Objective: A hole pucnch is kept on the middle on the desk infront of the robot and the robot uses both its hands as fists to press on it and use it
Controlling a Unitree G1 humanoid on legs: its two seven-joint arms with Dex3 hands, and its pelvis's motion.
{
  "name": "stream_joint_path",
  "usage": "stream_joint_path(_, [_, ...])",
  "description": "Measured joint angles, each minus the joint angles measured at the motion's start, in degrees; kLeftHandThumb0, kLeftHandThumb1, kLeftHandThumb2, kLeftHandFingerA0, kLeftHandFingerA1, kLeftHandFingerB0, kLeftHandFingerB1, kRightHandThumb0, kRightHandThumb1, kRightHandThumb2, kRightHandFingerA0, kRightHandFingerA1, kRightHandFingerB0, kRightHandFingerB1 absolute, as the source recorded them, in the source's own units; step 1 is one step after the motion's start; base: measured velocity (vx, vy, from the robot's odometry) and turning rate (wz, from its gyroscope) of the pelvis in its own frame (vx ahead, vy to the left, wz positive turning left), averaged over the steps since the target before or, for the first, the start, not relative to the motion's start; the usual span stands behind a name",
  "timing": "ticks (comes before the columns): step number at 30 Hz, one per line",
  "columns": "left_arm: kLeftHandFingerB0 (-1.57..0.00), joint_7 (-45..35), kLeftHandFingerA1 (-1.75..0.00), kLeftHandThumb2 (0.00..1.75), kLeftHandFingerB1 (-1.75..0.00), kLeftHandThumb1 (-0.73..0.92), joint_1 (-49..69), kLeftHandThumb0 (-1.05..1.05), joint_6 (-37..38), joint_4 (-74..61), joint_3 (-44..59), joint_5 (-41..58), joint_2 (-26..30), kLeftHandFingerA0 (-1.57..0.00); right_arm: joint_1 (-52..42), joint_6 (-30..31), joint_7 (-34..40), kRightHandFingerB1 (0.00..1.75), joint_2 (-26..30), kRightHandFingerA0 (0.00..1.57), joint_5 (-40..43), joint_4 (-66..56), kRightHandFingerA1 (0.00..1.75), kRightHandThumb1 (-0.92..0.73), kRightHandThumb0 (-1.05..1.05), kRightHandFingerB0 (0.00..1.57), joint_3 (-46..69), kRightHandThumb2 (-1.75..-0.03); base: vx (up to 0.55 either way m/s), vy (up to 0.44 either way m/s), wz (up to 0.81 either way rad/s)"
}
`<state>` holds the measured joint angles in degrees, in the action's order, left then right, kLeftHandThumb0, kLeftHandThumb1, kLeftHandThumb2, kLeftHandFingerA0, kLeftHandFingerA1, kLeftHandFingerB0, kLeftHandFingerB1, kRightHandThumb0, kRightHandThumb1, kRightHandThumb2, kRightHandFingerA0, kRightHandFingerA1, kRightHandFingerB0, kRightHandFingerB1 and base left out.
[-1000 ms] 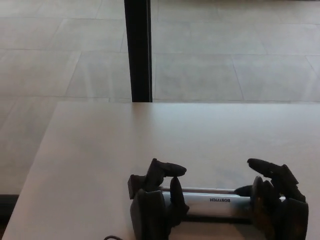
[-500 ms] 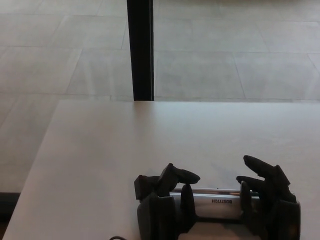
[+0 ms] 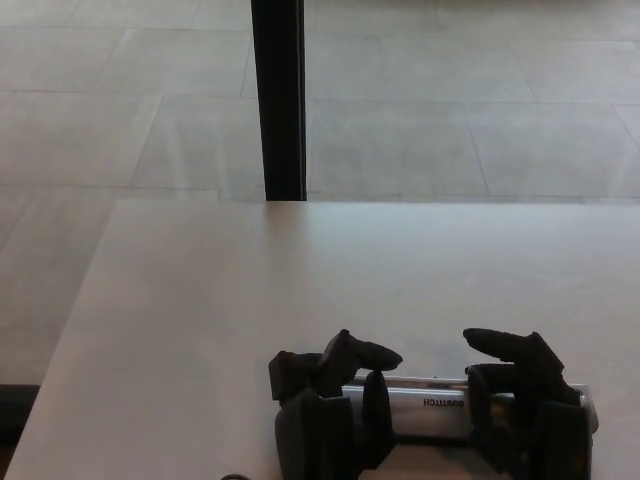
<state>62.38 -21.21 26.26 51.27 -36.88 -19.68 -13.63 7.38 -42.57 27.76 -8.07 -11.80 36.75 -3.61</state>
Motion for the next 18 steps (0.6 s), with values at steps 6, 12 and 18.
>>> stream_joint_path(6, [-0.57,-2.96,-1.75,0.87,-1.61,0.88,0.29,-0.28,-0.07,-3.22,-0.67,0.19,-0.04,-0.77,-0.14,-0.95,-1.09,1.5,-3.28,0.9,2.85,-2.2,1.67,-0.81,-0.49,0.75,2.61,-0.77,0.0,0.0,0.0])
stream_joint_path(12, [-0.6,-7.55,-1.75,1.1,-1.75,0.78,0.69,-0.26,-2.49,-14.59,0.06,3.23,0.65,-0.96,-0.26,2.15,-2.73,1.42,-2.76,1.01,5.18,-11.11,1.75,-0.75,-0.37,0.72,2.55,-0.9,0.0,0.0,0.0])
stream_joint_path(18, [-0.6,-11.85,-1.75,0.98,-1.72,0.76,-0.55,-0.31,-5.79,-25.96,2.31,7.22,3.6,-0.97,-0.25,6.96,-4.41,1.37,0.07,0.92,8.75,-20.72,1.75,-0.72,-0.27,0.67,2.87,-0.96,0.0,0.0,0.0])
